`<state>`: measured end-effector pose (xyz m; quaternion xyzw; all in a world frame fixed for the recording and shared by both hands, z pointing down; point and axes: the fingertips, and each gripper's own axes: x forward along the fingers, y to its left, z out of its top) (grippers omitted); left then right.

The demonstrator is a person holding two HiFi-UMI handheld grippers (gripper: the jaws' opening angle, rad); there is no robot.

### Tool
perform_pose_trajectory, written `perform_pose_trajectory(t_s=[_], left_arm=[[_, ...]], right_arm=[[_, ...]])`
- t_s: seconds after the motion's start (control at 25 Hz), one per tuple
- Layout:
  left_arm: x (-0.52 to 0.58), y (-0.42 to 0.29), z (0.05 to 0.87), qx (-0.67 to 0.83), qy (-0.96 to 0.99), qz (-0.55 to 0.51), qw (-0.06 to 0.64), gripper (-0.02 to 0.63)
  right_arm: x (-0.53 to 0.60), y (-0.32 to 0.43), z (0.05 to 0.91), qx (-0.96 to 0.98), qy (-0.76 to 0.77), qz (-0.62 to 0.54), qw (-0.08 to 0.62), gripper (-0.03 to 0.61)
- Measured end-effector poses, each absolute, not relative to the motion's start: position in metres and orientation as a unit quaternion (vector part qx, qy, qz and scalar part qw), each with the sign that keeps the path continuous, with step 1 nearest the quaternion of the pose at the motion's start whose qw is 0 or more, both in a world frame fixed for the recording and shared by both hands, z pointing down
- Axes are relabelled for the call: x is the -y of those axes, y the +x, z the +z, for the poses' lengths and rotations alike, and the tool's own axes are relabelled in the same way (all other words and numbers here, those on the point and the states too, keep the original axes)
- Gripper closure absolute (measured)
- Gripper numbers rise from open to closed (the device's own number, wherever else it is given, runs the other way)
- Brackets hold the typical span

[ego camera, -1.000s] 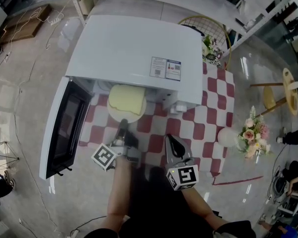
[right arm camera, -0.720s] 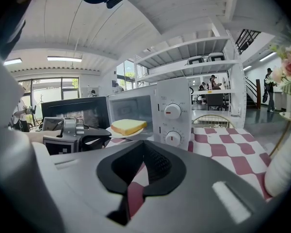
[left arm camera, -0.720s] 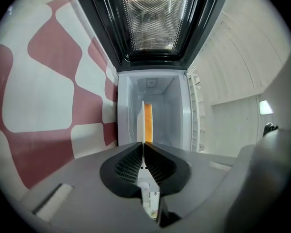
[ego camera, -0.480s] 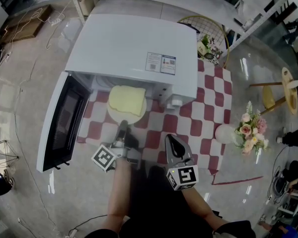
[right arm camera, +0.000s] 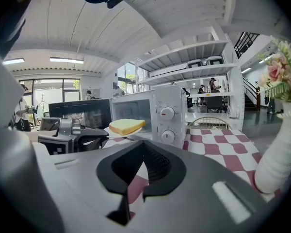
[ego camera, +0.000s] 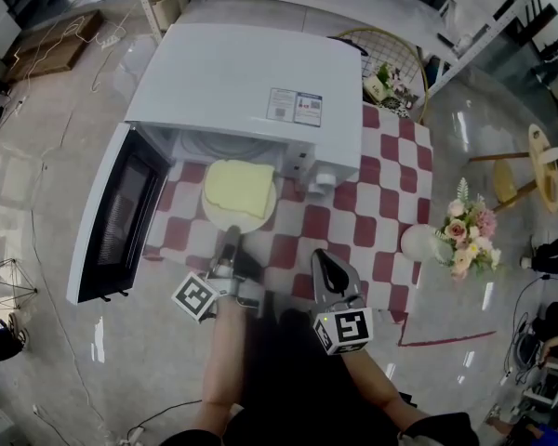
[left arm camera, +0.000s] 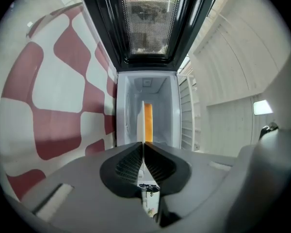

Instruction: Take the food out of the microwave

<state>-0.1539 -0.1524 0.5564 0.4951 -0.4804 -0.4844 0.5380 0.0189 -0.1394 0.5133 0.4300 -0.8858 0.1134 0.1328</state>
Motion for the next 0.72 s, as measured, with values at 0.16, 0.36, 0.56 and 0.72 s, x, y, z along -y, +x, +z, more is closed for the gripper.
perform_pose_trajectory(t_s=[0.16,0.36,0.56,0.72], left_arm=[[0.141,-0.147,0.554,0.481,0.496,-0.485,0.536,0.592],[0.125,-0.137,0.550,0.479,0.497,-0.486,0.536,0.591],[0.112,-0.124,0.546,0.477,0.501,-0.485,0.535,0.591],[0.102,-0.113,0.542,0.474,0.506,-0.484,0.533,0.591]], right_arm=[[0.132,0.025,0.510,0.887,0.429,0.112,0.128,0.577],[0.122,0.033,0.504,0.889,0.428,0.107,0.122,0.577],[0.113,0.046,0.500,0.889,0.431,0.105,0.114,0.577],[0.105,0.056,0.495,0.889,0.434,0.101,0.108,0.578]])
